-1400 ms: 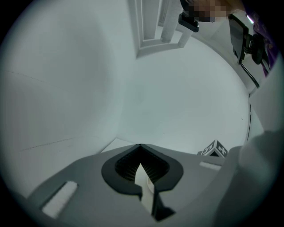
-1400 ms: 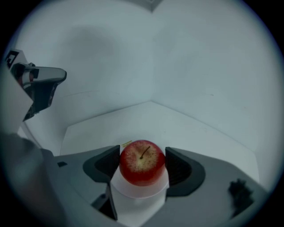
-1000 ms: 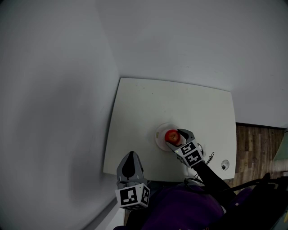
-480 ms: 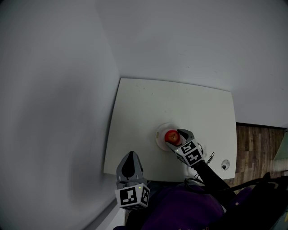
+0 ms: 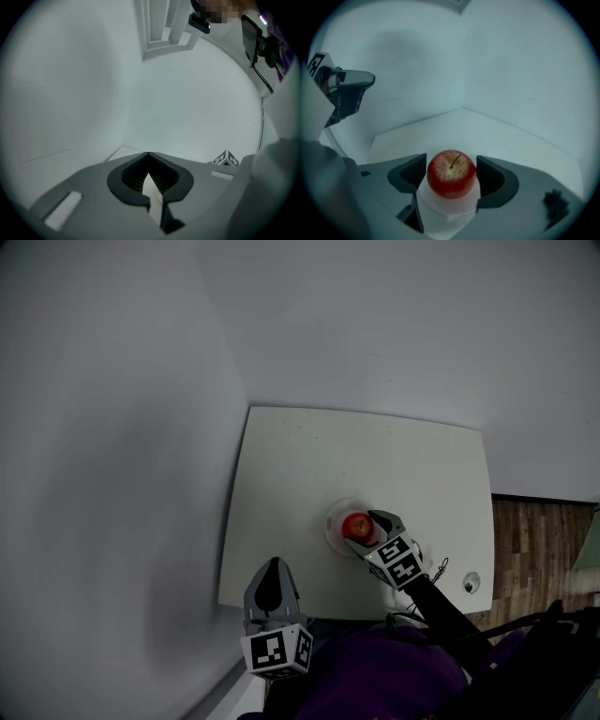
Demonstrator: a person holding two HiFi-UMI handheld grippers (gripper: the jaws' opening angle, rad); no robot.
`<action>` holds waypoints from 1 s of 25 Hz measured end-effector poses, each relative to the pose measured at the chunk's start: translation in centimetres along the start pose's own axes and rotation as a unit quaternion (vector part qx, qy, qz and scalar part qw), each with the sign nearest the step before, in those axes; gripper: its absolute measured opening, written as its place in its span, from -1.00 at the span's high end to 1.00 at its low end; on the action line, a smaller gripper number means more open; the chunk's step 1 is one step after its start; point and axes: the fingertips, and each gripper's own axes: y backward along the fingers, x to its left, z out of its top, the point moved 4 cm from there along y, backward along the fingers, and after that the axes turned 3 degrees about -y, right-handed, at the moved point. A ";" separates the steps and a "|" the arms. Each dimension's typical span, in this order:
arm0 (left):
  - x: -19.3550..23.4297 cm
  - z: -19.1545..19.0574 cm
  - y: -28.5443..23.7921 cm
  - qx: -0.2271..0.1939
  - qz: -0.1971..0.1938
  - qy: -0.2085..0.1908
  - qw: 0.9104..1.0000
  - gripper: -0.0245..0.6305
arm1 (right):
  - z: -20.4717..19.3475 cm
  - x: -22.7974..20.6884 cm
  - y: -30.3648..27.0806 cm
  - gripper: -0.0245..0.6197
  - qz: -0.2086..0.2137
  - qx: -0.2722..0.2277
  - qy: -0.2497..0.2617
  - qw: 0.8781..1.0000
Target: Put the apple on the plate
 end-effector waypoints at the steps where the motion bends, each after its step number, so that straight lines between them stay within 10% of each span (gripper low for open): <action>1: 0.0 0.0 0.0 0.000 0.000 0.000 1.000 0.91 | 0.0 0.0 0.0 -0.08 0.000 -0.001 0.001 1.000; 25: -3.3 0.1 -2.1 -0.004 -0.074 -0.007 0.997 0.91 | 4.0 -1.1 8.5 0.04 -0.058 -0.110 -0.010 0.992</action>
